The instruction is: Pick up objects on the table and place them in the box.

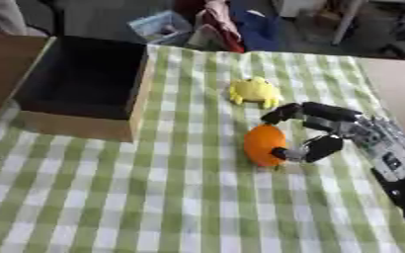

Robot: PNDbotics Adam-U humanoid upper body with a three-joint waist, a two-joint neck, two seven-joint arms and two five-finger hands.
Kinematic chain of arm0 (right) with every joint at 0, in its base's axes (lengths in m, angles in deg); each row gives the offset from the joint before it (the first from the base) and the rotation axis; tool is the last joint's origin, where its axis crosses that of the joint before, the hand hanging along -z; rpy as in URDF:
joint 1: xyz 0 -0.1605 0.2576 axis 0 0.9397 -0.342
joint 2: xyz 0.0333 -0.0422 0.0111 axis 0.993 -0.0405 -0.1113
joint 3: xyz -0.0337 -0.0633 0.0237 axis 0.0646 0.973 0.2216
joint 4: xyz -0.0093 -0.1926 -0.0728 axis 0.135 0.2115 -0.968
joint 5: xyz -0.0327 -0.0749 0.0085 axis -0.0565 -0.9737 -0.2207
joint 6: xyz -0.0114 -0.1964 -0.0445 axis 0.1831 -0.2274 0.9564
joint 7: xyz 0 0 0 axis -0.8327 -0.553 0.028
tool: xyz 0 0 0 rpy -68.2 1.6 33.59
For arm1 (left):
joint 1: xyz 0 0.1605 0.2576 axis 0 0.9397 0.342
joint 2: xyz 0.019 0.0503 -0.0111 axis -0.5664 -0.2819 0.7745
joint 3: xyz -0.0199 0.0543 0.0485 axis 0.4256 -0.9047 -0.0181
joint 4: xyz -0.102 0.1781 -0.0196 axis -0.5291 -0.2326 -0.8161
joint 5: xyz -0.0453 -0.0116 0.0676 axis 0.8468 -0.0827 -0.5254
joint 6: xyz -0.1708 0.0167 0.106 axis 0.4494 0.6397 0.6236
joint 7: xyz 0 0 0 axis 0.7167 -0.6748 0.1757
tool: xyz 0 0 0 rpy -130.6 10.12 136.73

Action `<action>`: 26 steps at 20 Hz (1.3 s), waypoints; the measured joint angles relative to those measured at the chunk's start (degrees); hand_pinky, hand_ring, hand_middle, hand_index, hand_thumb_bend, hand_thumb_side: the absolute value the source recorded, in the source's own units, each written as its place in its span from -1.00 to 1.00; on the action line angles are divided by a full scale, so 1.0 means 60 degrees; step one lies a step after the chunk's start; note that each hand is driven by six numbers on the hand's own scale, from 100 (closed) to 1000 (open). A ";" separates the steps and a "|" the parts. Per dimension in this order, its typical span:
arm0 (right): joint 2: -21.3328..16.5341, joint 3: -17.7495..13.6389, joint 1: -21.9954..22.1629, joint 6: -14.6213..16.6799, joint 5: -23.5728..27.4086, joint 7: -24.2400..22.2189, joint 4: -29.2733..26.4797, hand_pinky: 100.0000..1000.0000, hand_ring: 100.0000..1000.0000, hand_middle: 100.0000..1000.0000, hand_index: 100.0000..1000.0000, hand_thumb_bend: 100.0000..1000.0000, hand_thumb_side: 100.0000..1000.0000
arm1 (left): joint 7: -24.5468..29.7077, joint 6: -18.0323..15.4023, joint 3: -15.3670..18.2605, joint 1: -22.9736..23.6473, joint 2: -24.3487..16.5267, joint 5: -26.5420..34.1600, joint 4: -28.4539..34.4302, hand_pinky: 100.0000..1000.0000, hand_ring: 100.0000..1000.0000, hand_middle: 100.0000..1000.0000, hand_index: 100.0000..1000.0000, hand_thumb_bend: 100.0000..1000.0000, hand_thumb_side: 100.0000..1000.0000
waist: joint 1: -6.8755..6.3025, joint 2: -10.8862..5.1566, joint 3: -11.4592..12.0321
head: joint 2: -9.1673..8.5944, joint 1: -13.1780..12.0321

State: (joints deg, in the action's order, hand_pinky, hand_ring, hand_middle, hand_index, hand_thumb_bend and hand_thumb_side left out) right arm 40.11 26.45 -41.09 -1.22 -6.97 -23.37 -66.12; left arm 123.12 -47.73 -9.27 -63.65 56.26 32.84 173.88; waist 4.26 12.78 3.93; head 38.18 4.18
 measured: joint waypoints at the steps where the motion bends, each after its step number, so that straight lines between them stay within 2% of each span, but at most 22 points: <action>1: 0.0031 -0.0020 0.0000 0.0006 -0.0077 0.0036 0.0052 0.63 0.59 0.51 0.80 -0.56 0.20 | 0.0000 0.0000 0.0000 0.0000 0.0000 0.0000 0.0000 0.19 -0.02 0.00 0.32 -1.00 0.36 | 0.0000 0.0000 0.0001 | 0.0000 0.0000; 7: 0.0143 -0.0052 -0.0004 0.0034 -0.0461 0.0372 0.0205 0.60 0.54 0.28 0.54 -0.65 0.12 | 0.0001 -0.0003 0.0000 0.0000 0.0000 0.0000 0.0000 0.19 -0.02 0.00 0.32 -1.00 0.36 | 0.0000 0.0001 0.0009 | 0.0000 0.0000; 11: 0.0155 -0.0093 -0.0031 0.0053 -0.0726 0.0593 0.0229 0.55 0.44 -0.04 0.14 -0.81 -0.07 | 0.0008 -0.0009 0.0000 0.0000 0.0000 0.0000 0.0000 0.19 -0.02 0.00 0.32 -1.00 0.37 | 0.0000 0.0001 0.0014 | 0.0000 0.0000; 13: 0.0168 -0.0103 -0.0065 0.0066 -0.0809 0.0767 0.0234 0.52 0.41 -0.14 0.04 -0.87 -0.18 | 0.0014 -0.0015 0.0000 0.0000 0.0000 0.0000 0.0000 0.19 -0.02 0.00 0.32 -1.00 0.37 | 0.0001 0.0001 0.0017 | 0.0000 -0.0001; 15: 0.0187 -0.0105 -0.0080 0.0071 -0.0855 0.0990 0.0232 0.49 0.32 -0.32 -0.16 -1.00 -0.40 | 0.0016 -0.0017 0.0000 0.0000 0.0000 0.0000 0.0000 0.19 -0.02 0.00 0.32 -1.00 0.37 | 0.0002 0.0001 0.0017 | 0.0000 -0.0001; 16: 0.0192 -0.0106 -0.0080 0.0077 -0.0870 0.1103 0.0225 0.48 0.30 -0.36 -0.21 -1.00 -0.29 | 0.0016 -0.0018 0.0000 0.0000 0.0000 0.0000 0.0000 0.19 -0.02 0.00 0.32 -1.00 0.37 | 0.0003 0.0002 0.0017 | 0.0000 -0.0001; 17: 0.0193 -0.0106 -0.0081 0.0089 -0.0878 0.1203 0.0194 0.48 0.29 -0.38 -0.23 -1.00 -0.44 | 0.0018 -0.0019 0.0000 0.0000 0.0000 0.0000 0.0000 0.19 -0.02 0.00 0.32 -1.00 0.37 | 0.0004 0.0002 0.0017 | 0.0000 -0.0002; 18: 0.0193 -0.0106 -0.0082 0.0100 -0.0879 0.1285 0.0145 0.48 0.26 -0.44 -0.28 -1.00 -0.48 | 0.0019 -0.0020 -0.0001 0.0000 0.0000 0.0000 0.0000 0.19 -0.02 0.00 0.32 -1.00 0.37 | 0.0005 0.0002 0.0016 | 0.0000 -0.0003; 22: 0.0137 -0.0099 -0.0086 0.0137 -0.0712 0.1391 -0.0300 0.48 0.24 -0.47 -0.31 -1.00 -0.55 | 0.0019 -0.0020 -0.0001 0.0000 0.0000 0.0000 -0.0001 0.19 -0.02 0.00 0.32 -1.00 0.37 | 0.0010 0.0003 0.0005 | 0.0000 -0.0008; 26: -0.0223 -0.0087 -0.0179 0.0134 -0.0239 0.1205 -0.1015 0.48 0.23 -0.47 -0.31 -1.00 -0.63 | 0.0019 -0.0020 -0.0001 0.0007 0.0000 -0.0004 -0.0001 0.19 -0.02 0.00 0.32 -1.00 0.37 | 0.0019 0.0002 -0.0010 | 0.0000 -0.0035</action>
State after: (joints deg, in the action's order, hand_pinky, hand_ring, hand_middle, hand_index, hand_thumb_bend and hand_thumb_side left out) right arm 38.77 25.92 -42.17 -0.42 -8.41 -16.14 -72.21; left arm 123.23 -47.85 -9.27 -63.61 56.26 32.82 173.87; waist 4.38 12.79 3.87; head 38.18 3.97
